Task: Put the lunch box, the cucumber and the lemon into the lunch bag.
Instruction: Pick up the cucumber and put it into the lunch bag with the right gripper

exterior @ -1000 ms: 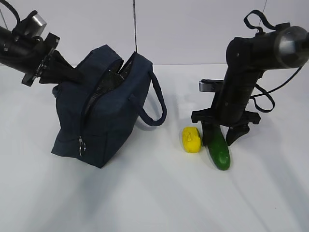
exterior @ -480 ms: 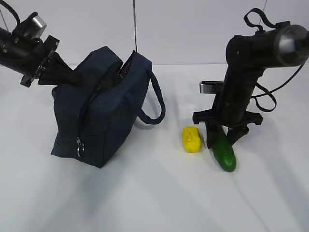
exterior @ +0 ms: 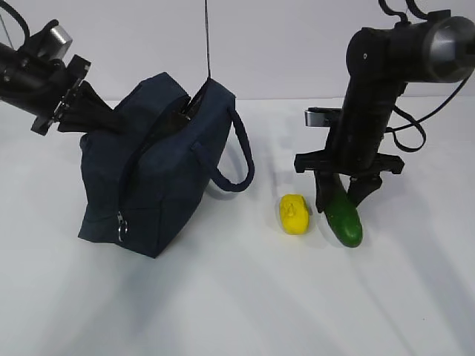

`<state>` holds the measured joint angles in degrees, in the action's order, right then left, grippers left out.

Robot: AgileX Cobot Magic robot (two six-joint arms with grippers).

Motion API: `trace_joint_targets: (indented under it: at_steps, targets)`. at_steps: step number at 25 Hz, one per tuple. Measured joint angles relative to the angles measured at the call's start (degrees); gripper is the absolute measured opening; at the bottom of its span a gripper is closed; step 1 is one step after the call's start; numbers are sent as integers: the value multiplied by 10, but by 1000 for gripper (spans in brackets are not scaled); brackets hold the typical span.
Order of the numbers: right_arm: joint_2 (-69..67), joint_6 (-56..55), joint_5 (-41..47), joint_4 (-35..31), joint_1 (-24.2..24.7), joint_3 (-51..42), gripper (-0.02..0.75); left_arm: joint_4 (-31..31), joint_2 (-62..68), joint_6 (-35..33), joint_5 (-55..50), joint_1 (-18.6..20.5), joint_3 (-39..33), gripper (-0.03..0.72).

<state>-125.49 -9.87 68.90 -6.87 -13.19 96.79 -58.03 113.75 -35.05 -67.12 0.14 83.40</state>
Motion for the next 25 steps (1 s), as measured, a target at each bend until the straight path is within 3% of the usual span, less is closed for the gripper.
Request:
trace_joint_targets:
  at_steps: [14, 18, 25]
  targets:
    - [62, 65, 5, -165, 0, 2, 366, 14, 0, 1, 3, 4, 0, -8]
    - [92, 103, 8, -284, 0, 3, 366, 18, 0, 2, 3, 4, 0, -8]
    - [97, 263, 9, -604, 0, 13, 366, -44, 0, 2, -5, 4, 0, -8]
